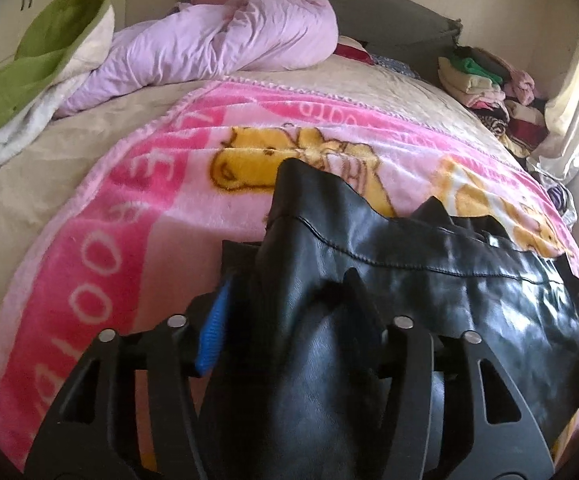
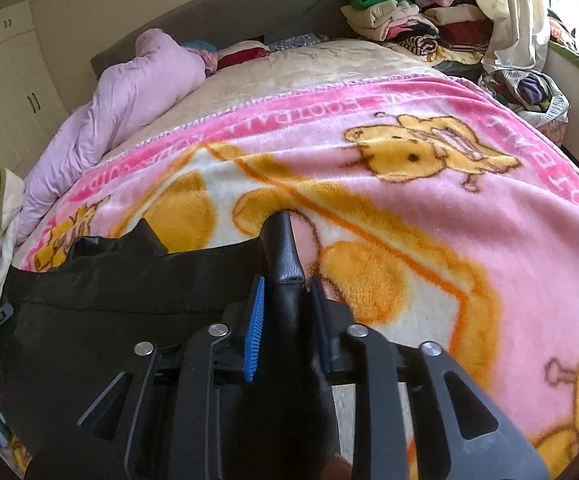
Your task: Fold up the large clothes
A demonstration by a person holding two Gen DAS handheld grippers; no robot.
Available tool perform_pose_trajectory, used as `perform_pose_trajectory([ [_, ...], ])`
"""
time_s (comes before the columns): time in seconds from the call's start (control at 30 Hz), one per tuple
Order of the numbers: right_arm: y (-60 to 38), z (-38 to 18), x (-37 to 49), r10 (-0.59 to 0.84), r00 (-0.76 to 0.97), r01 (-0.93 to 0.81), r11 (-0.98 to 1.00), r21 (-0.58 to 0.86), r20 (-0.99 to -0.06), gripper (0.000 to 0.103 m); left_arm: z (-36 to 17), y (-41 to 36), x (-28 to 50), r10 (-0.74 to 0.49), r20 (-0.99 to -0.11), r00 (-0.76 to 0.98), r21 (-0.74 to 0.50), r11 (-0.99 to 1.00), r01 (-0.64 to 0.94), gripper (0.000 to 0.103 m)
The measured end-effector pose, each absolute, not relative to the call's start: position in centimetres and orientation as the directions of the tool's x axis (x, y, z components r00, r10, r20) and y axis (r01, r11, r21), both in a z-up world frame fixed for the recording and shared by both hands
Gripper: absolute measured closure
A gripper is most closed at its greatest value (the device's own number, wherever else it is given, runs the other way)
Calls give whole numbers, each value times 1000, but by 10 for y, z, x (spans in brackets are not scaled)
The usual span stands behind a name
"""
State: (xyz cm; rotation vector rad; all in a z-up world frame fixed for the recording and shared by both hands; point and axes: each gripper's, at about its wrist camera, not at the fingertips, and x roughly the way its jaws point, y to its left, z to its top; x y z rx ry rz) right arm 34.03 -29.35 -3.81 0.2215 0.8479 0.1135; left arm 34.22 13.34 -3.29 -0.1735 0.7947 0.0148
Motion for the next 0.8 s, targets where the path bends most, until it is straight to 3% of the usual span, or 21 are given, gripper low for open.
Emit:
perform_pose_trajectory([
  [0.13, -295, -33, 328, 204, 659, -25, 968, 250, -724, 60, -22, 132, 334, -44, -698, 715, -137, 988, -73, 40],
  [0.2, -296, -27, 317, 212, 666, -34, 966, 255, -715, 44, -14, 133, 328, -44, -691, 721, -133, 989, -68, 34],
  [0.23, -296, -24, 311, 222, 672, -42, 964, 263, -706, 42, -10, 132, 325, -41, -687, 725, -131, 989, -68, 25],
  [0.4, -301, -8, 277, 278, 692, -74, 945, 318, -666, 30, 9, 136, 306, -38, -663, 748, -139, 988, -73, 14],
  [0.6, -307, 6, 243, 303, 700, -92, 936, 339, -647, 18, 23, 138, 286, -36, -644, 764, -144, 987, -76, 10],
  [0.8, -316, 16, 221, 307, 713, -71, 926, 371, -630, 14, 28, 135, 274, -20, -654, 756, -122, 989, -80, 10],
])
